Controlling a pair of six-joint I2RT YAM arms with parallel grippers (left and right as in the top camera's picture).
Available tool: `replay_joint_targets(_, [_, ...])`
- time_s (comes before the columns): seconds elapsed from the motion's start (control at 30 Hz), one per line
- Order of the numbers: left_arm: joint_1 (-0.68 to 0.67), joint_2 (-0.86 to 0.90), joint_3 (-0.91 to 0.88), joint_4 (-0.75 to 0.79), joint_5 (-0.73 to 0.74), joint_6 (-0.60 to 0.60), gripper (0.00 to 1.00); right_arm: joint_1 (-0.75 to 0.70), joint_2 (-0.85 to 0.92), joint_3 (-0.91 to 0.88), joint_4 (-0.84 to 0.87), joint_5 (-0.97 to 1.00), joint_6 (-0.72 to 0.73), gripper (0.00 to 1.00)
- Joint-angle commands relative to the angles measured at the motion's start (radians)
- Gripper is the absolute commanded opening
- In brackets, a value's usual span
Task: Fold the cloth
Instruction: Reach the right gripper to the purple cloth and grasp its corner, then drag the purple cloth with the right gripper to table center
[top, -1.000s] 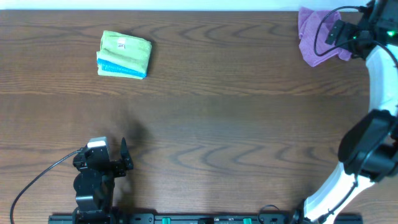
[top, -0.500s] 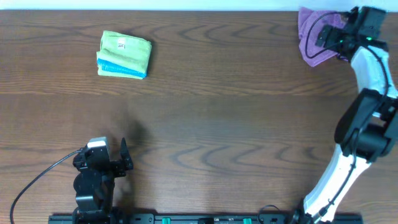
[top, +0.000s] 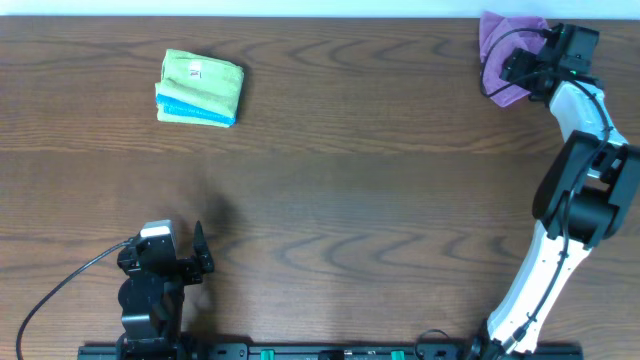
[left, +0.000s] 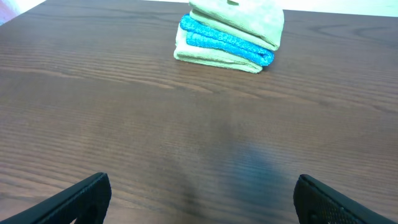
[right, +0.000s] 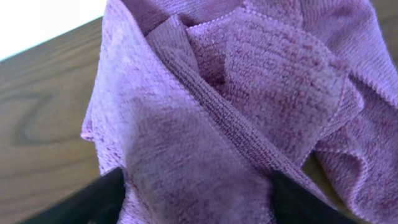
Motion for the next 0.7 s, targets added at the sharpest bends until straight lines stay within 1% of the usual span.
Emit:
replay_joint_targets(0.0, [-0.005,-0.006,-0.016,-0.011,-0.018,0.007,0.95,0.016,0.022,0.010,0.001,-0.012,0.011,0.63])
replay_joint_targets(0.03, [-0.005,-0.006,-0.016,-0.011,-0.018,0.007,0.95,0.018,0.022,0.010,-0.002,-0.012,0.011,0.63])
replay_joint_targets(0.07, [-0.005,-0.006,-0.016,-0.011,-0.018,0.007,0.95,0.020,0.022,0.010,-0.005,-0.012,0.011,0.59])
replay_joint_targets(0.1, [-0.005,-0.006,-0.016,-0.011,-0.018,0.007,0.95,0.022,0.022,0.010,-0.006,-0.012,0.011,0.55])
replay_joint_targets(0.17, [-0.005,-0.006,-0.016,-0.011,-0.018,0.007,0.95,0.024,0.022,0.010,-0.009,-0.012,0.011,0.43])
replay_joint_targets(0.2, [-0.005,-0.006,-0.016,-0.011,-0.018,0.007,0.95,0.025,0.022,0.010,-0.010,-0.012,0.011,0.33])
replay_joint_targets(0.27, [-0.005,-0.006,-0.016,-0.011,-0.018,0.007,0.95,0.024,0.015,0.011,-0.019,-0.013,0.011,0.06])
replay_joint_targets(0.3, [-0.005,-0.006,-0.016,-0.011,-0.018,0.007,0.95,0.024,0.006,0.011,-0.029,-0.017,0.011,0.01])
replay_joint_targets(0.47, [-0.005,-0.006,-0.016,-0.011,-0.018,0.007,0.95,0.026,-0.074,0.012,-0.103,-0.045,-0.020,0.01])
replay_joint_targets(0.57, [-0.005,-0.006,-0.016,-0.011,-0.018,0.007,0.95,0.035,-0.155,0.012,-0.198,-0.100,-0.056,0.01])
replay_joint_targets(0.67, [-0.005,-0.006,-0.016,-0.011,-0.018,0.007,0.95,0.060,-0.258,0.012,-0.350,-0.116,-0.091,0.01])
